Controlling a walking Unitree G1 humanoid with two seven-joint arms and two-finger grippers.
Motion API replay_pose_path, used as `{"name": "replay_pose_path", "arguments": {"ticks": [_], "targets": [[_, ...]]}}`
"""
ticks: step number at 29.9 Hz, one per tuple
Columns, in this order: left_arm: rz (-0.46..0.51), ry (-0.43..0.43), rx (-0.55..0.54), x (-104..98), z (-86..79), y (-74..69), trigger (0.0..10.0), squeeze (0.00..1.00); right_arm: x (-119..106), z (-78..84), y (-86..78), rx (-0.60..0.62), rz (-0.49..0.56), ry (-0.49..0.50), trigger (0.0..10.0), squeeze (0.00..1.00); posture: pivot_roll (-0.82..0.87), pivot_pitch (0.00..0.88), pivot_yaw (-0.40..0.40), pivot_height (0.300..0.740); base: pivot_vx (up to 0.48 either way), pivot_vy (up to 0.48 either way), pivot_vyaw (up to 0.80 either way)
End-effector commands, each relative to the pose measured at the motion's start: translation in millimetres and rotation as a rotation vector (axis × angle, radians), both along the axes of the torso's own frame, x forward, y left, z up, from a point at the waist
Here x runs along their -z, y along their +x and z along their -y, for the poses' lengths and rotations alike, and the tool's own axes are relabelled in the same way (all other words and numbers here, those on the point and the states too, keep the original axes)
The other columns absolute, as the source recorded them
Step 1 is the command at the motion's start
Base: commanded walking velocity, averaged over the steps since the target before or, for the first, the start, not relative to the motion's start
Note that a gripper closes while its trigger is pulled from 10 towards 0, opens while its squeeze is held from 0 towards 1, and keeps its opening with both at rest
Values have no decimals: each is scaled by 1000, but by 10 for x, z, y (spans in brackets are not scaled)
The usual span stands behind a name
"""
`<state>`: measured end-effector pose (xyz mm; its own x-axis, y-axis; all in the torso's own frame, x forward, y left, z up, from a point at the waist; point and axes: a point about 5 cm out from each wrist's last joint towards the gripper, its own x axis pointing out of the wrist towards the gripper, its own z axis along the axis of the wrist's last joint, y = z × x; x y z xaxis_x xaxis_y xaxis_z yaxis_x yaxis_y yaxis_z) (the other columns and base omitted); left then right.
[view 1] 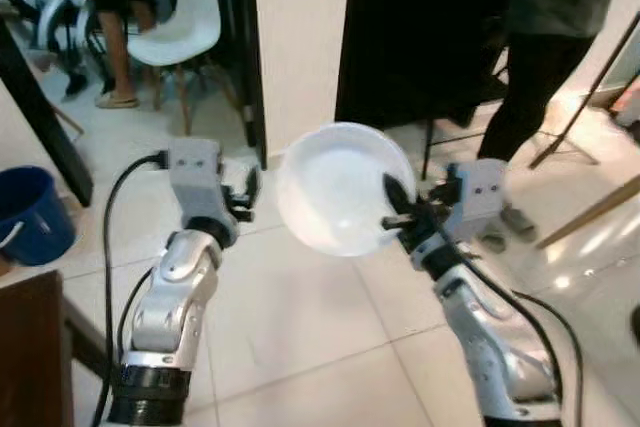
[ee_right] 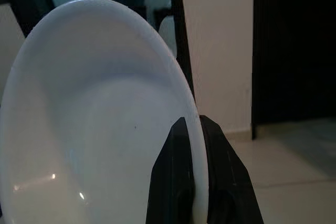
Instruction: Setting the table
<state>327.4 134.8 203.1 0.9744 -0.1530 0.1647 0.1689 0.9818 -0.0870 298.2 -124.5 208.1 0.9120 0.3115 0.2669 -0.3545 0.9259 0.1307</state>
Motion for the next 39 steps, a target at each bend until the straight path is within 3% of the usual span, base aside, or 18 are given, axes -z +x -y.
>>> {"name": "replay_pose_path", "arguments": {"ticks": [1, 39], "targets": [[-32, -6, -9, 71, -28, -5, 10000, 0, 28, -36, -24, -19, -7, 8, 10000, 0, -94, 0, 70, 740, 0, 0, -800], [-61, -15, -30, 103, -51, 16, 10000, 0, 47, -38, -21, -17, -16, 10, 10000, 0, -94, 0, 70, 740, 0, 0, -800]]}}
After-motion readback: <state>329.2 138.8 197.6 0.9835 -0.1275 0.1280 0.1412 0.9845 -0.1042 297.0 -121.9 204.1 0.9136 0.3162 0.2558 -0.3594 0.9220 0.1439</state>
